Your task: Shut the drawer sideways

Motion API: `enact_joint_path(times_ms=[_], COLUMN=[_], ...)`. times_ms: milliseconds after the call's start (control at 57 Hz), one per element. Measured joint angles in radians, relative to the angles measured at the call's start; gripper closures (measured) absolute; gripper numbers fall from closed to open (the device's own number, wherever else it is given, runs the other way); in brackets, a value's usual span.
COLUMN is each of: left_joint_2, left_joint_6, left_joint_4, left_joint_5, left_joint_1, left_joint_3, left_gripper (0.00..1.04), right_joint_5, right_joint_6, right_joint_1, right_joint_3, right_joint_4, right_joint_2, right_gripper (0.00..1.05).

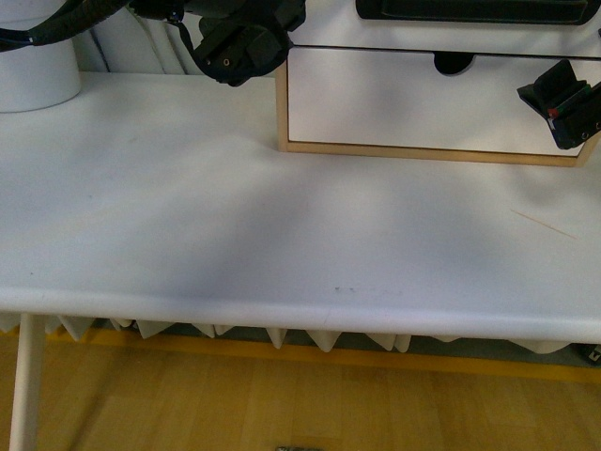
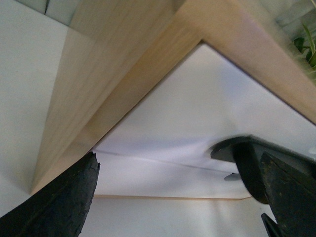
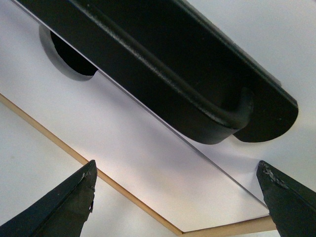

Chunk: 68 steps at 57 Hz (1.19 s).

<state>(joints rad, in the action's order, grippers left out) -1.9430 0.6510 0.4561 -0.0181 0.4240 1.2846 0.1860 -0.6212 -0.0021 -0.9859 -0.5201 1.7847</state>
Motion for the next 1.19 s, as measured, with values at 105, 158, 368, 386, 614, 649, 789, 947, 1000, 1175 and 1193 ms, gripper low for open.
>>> enact_joint_path(times_ms=[105, 158, 368, 386, 614, 649, 789, 947, 1000, 1175, 1193], left_joint_2=[0.041, 0.069, 0.218, 0.230, 0.455, 0.495, 0.695, 0.919, 1.007, 1.279, 1.313], left_joint_6=[0.000, -0.001, -0.008, -0.009, -0.032, -0.041, -0.088, -0.142, -0.167, -0.213, -0.224], left_joint_4=[0.011, 0.021, 0.053, 0.055, 0.061, 0.059, 0.017, -0.077, -0.126, -0.272, -0.292], left_joint_5=[-0.011, -0.016, -0.046, -0.047, -0.056, -0.057, -0.052, -0.013, 0.003, 0.043, 0.045], left_joint_1=[-0.008, -0.016, -0.075, -0.080, -0.193, -0.213, -0.304, -0.403, -0.442, -0.582, -0.603], left_joint_3=[-0.064, -0.105, -0.277, -0.290, -0.515, -0.552, -0.708, -0.849, -0.900, -1.033, -1.045], left_gripper=[0.06, 0.06, 0.06, 0.06, 0.06, 0.06, 0.06, 0.06, 0.06, 0.06, 0.06], right_joint_5=[0.002, 0.005, 0.019, 0.019, 0.015, 0.013, -0.002, -0.016, -0.019, -0.048, -0.051], right_joint_6=[0.001, 0.002, 0.024, 0.025, 0.076, 0.086, 0.134, 0.197, 0.213, 0.321, 0.326], right_joint_1=[-0.002, -0.005, -0.019, -0.020, -0.029, -0.030, -0.038, -0.043, -0.043, -0.040, -0.039], right_joint_3=[0.019, 0.036, 0.160, 0.169, 0.364, 0.389, 0.515, 0.638, 0.664, 0.752, 0.756], right_joint_4=[0.000, 0.001, 0.009, 0.009, 0.032, 0.041, 0.104, 0.235, 0.283, 0.469, 0.476], right_joint_2=[-0.024, -0.045, -0.206, -0.219, -0.473, -0.509, -0.700, -0.953, -1.027, -1.322, -1.337], right_gripper=[0.09, 0.09, 0.09, 0.09, 0.09, 0.09, 0.09, 0.09, 0.09, 0.09, 0.09])
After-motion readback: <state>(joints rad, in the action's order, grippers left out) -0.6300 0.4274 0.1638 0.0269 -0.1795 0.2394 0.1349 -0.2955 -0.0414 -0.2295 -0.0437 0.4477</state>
